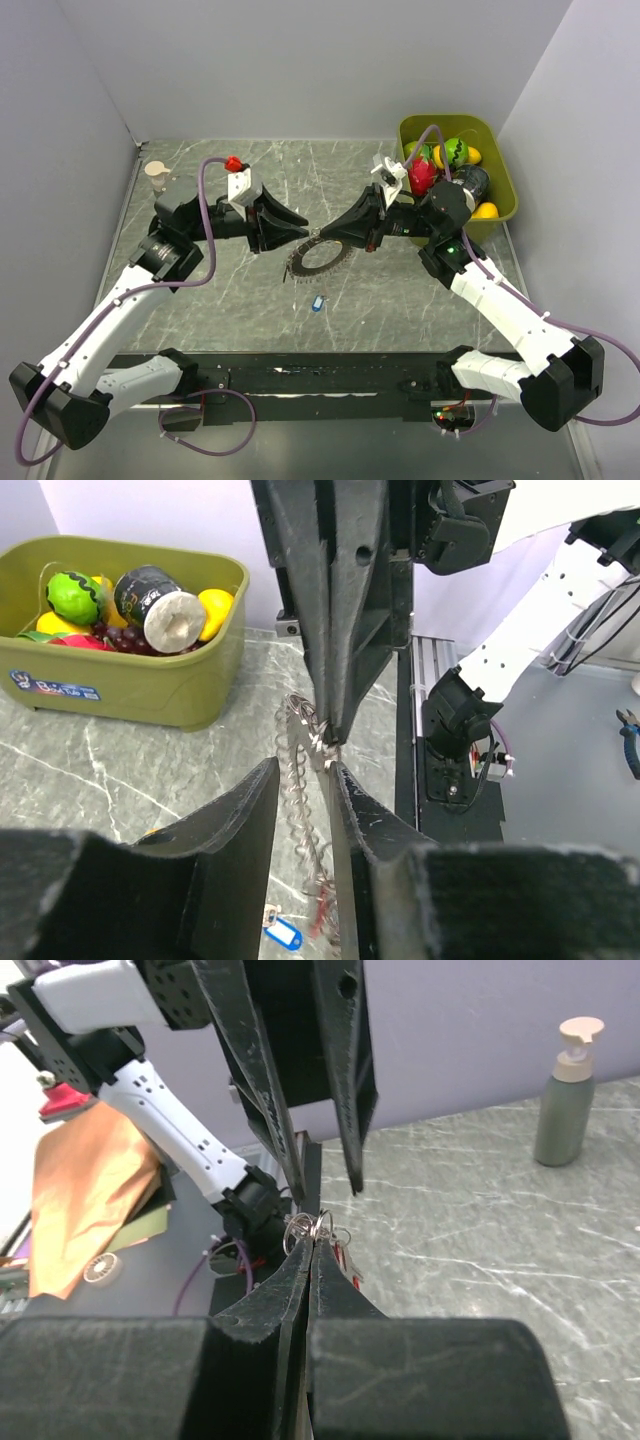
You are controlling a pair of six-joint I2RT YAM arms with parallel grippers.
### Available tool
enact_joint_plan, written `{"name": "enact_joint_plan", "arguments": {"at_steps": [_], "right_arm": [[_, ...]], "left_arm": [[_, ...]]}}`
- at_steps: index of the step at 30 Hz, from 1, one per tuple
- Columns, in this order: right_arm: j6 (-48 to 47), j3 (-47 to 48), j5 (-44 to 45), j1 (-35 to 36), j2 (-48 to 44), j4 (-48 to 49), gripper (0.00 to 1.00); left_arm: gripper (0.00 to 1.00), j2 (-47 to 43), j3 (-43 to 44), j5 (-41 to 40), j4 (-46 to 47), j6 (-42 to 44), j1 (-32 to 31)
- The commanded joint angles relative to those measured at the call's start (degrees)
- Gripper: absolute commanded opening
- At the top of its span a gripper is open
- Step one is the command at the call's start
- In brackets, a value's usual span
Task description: Put the keys on the keyring
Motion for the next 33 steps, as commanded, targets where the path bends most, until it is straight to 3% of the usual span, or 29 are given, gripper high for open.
{"name": "enact_joint_plan", "arguments": {"at_steps": [1, 13, 19, 26, 33], "right_arm": [[3.8, 0.1, -1.3, -0.4, -0.8, 8.9, 0.0], [4.0, 0.0, -2.2, -0.4, -0.5, 9.0, 0.0], [3.8, -0.5, -1.3, -0.4, -0.5, 8.8, 0.0], [4.4, -0.8, -2.0, -0.4, 0.1, 10.1, 0.0], [4.9, -2.0, -3.5, -0.5, 0.9, 11.7, 0.0]], "left_arm": [[0.33, 0.6, 0.1, 2.2, 4.7, -1.7, 0.2], [0.24, 3.1, 0.9, 4.2, 7.4, -3.2, 0.2], [0.28, 3.6, 1.4, 6.9, 7.5, -3.3, 0.2], [0.35, 0.0, 0.5, -1.5, 5.8, -2.2, 0.6], [0.36, 1.2, 2.8, 4.4, 4.7, -3.4, 1.4]]}}
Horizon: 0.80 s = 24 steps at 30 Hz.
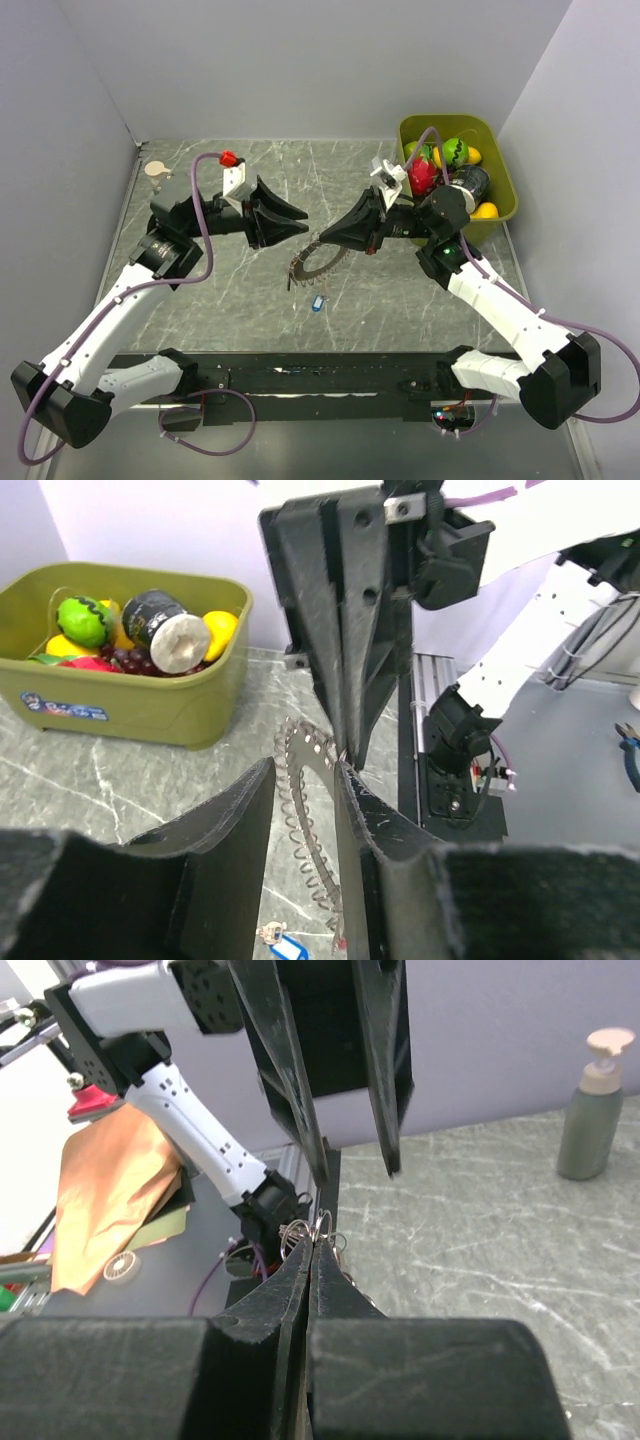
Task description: Put the keys on the keyring
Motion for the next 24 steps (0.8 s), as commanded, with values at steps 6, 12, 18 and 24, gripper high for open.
{"name": "enact_joint_plan", "arguments": {"at_steps": [6, 12, 18, 24], "right_arm": [[0.7, -0.2, -1.5, -0.5, 0.6, 4.9, 0.0], [0.2, 0.3, -1.3, -0.5, 0.7, 3.8, 0.0], [-0.7, 0.3, -0.8, -0.6, 0.3, 2.2, 0.0], [-0.6, 0.3, -0.8, -0.5, 0.6, 2.5, 0.0]], "left_arm": [[0.33, 2.1, 2.8, 7.1, 0.7, -2.0, 0.4], [0.28, 3.8, 3.5, 8.5, -1.0, -1.0, 0.4], [0.28, 4.6, 3.2, 9.5, -1.4, -0.5, 0.4], [0.28, 4.6, 3.1, 10.3, -2.3, 0.2, 0.4]]}}
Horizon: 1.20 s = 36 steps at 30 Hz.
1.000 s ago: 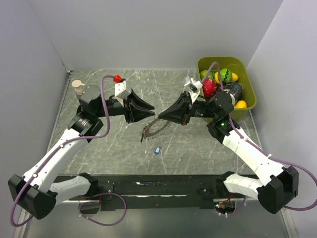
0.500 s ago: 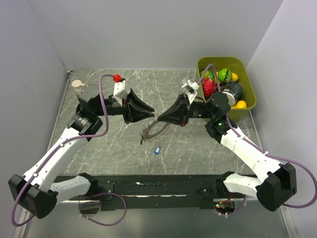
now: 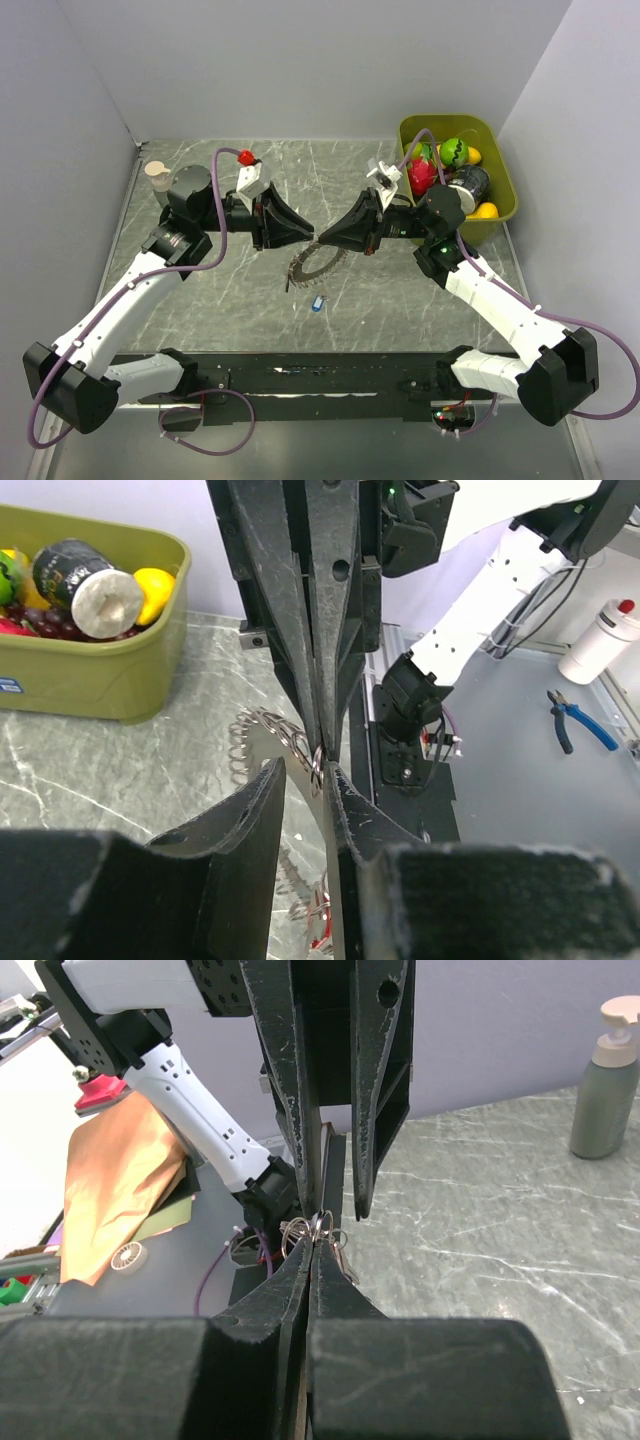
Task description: Put the keys on the keyring
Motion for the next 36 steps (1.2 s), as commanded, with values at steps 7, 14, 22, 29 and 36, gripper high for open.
{"name": "enact_joint_plan", "arguments": {"at_steps": [7, 14, 22, 29, 36], "right_arm": [[0.3, 1.3, -0.2, -0.3, -0.7, 3.7, 0.0], [1.0, 1.1, -0.6, -0.4, -0.6, 4.5, 0.0], [-0.9, 1.9, 0.5, -0.4, 0.1, 0.5, 0.0], [-5.3, 4.4, 2.0, -0.3, 0.3, -7.5, 0.16], [-10.6, 8.3, 4.9, -0.3, -0.1, -15.6, 0.51]], "left_arm": [[0.15, 0.7, 2.3, -0.4, -5.0, 4.6, 0.1], [0.08, 1.2, 1.3, 0.0, -1.4, 2.9, 0.1], [0.01, 1.2, 3.3, -1.2, -4.7, 4.2, -0.3], [0.01, 1.0, 6.6, -7.8, -12.6, 8.3, -0.5], [0.01, 1.8, 10.6, -13.2, -21.6, 14.7, -1.2]]}}
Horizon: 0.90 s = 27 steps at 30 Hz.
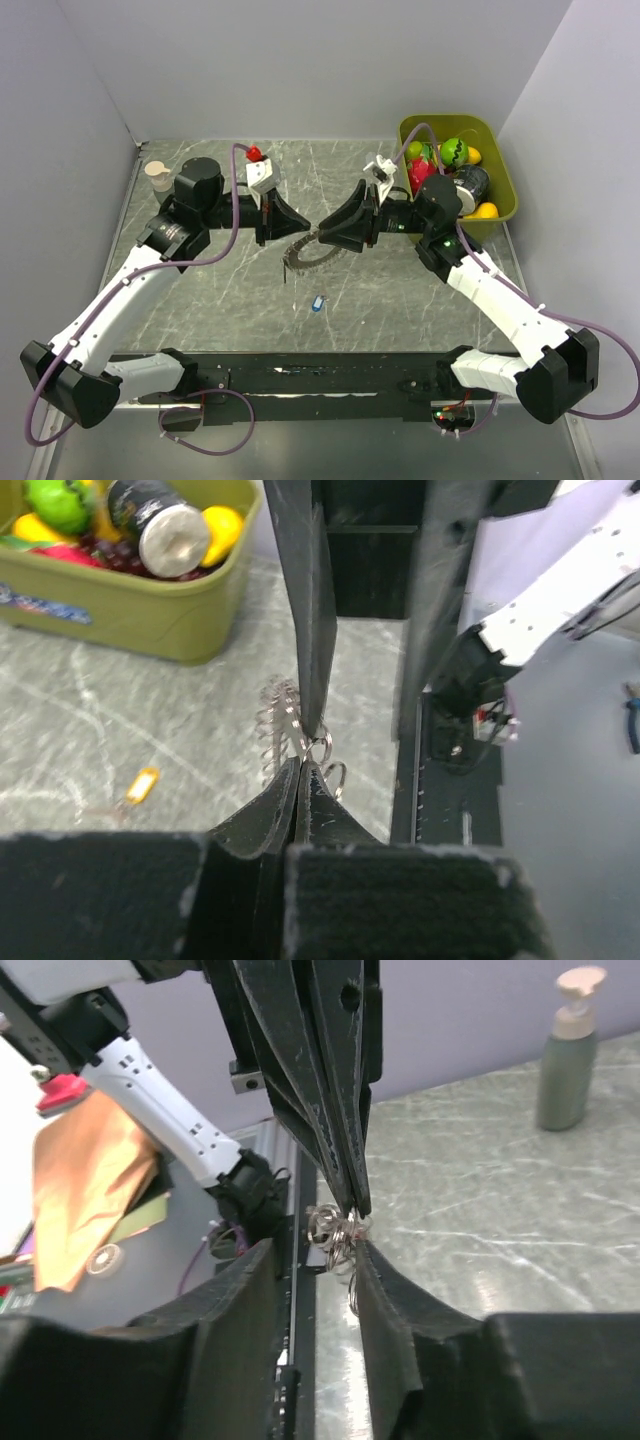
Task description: Put the keys on the keyring
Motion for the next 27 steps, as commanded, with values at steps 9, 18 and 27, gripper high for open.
{"name": "enact_joint_plan", "arguments": {"at_steps": [9, 18, 27], "right_arm": [[-15.5, 10.9, 5.8, -0.1, 0.1, -16.4, 0.67], [-23.3, 16.3, 5.0, 0.7, 4.5, -27.5, 0.63], [-26.1, 18.2, 5.8, 3.3, 8.0, -30.9, 0.59]], "left_arm": [[0.01, 3.1, 11.4, -12.4, -17.0, 13.1, -4.3], [0.01, 6.7, 17.3, -18.0, -26.7, 18.1, -6.2], [0.01, 7.2, 19.4, -17.4, -29.0, 21.4, -7.1]]}}
